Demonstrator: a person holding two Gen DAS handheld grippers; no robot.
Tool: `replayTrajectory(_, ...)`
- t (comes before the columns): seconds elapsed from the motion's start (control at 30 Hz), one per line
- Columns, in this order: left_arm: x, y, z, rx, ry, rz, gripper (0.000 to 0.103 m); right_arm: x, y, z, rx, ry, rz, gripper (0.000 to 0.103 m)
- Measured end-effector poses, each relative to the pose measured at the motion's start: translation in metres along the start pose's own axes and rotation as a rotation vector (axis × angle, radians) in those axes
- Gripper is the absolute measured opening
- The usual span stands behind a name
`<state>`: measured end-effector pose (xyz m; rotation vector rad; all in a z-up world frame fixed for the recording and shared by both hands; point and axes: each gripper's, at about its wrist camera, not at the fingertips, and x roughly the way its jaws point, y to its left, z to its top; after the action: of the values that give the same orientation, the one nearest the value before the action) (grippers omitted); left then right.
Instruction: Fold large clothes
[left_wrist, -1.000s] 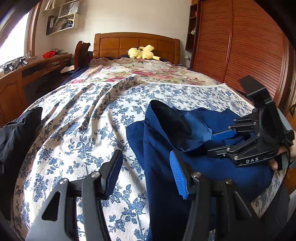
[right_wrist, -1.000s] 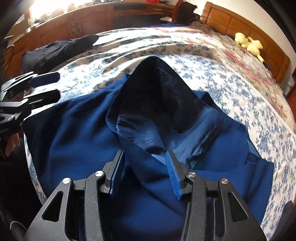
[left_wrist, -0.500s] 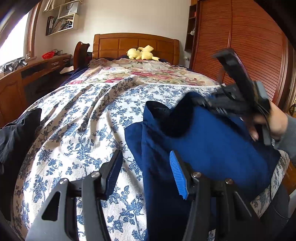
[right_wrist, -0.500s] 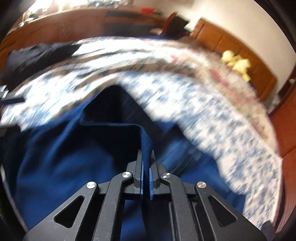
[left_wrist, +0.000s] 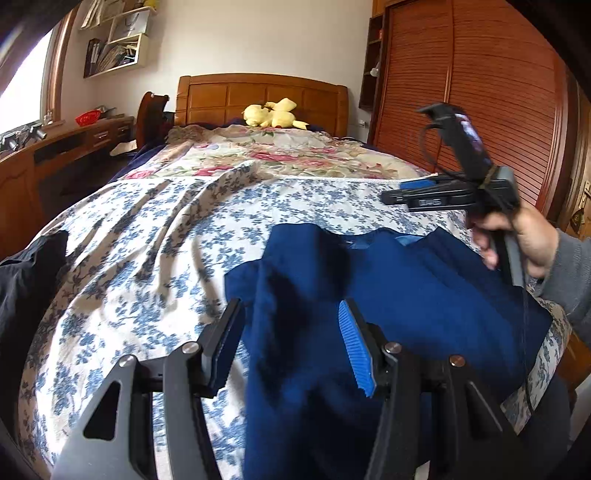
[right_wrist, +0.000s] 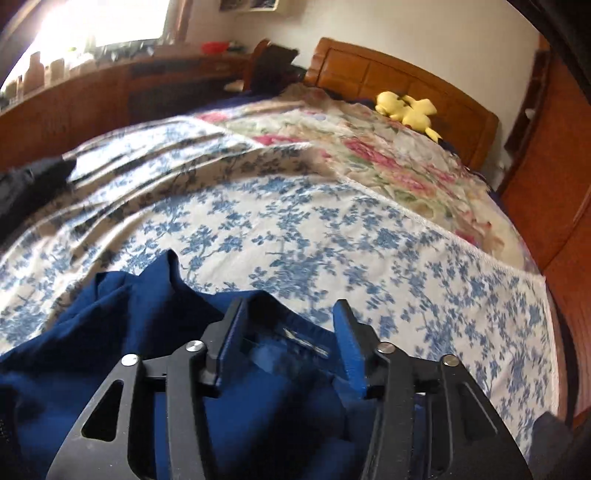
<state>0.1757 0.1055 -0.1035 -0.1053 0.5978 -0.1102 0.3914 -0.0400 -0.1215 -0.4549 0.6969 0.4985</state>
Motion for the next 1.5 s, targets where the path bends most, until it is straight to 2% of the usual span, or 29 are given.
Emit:
replayTrajectory(0.1,0.006,-0.010,0.002,0.014,0.004,-0.011,0.052,-0.016,-0.027,-0.015,0.022,0.003,-0.015,0.050)
replayTrajectory(0.23,0.013,-0.025,0.004,0.033,0.007,-0.026,0.052,-0.028,-0.077,-0.045,0.056,0.040,-0.081,0.050)
replayTrajectory(0.37,0.018,-0.038,0.004,0.050,0.018,-0.032,0.052,-0.021,-0.128,-0.078,0.148,0.110,-0.125,0.050)
replayTrajectory(0.53,0.021,-0.047,0.005,0.073,0.035,-0.024,0.052,0.000,-0.167,-0.115,0.269,0.191,-0.104,0.050)
replayTrajectory(0.7,0.019,-0.052,0.012,0.090,0.039,-0.008,0.052,0.008,-0.174,-0.136,0.326,0.184,-0.070,0.050)
replayTrajectory(0.9,0.026,-0.049,0.032,0.128,0.055,0.042,0.052,0.011,-0.163,-0.148,0.286,0.148,-0.055,0.050)
replayTrajectory(1.17,0.085,-0.027,0.079,0.135,0.195,0.060,0.052,0.018,-0.166,-0.159,0.321,0.135,0.000,0.050)
replayTrajectory(1.4,0.144,-0.019,0.093,0.143,0.303,0.090,0.052,0.016,-0.167,-0.155,0.296,0.158,0.016,0.050)
replayTrajectory(1.43,0.154,-0.019,0.094,0.140,0.327,0.086,0.052,0.015,-0.167,-0.154,0.296,0.160,0.015,0.046)
replayTrajectory(1.47,0.159,-0.020,0.093,0.139,0.341,0.079,0.052,0.014,-0.167,-0.152,0.298,0.155,0.024,0.034)
replayTrajectory(1.5,0.167,-0.022,0.092,0.143,0.365,0.068,0.052,0.013,-0.167,-0.150,0.298,0.152,0.040,0.029)
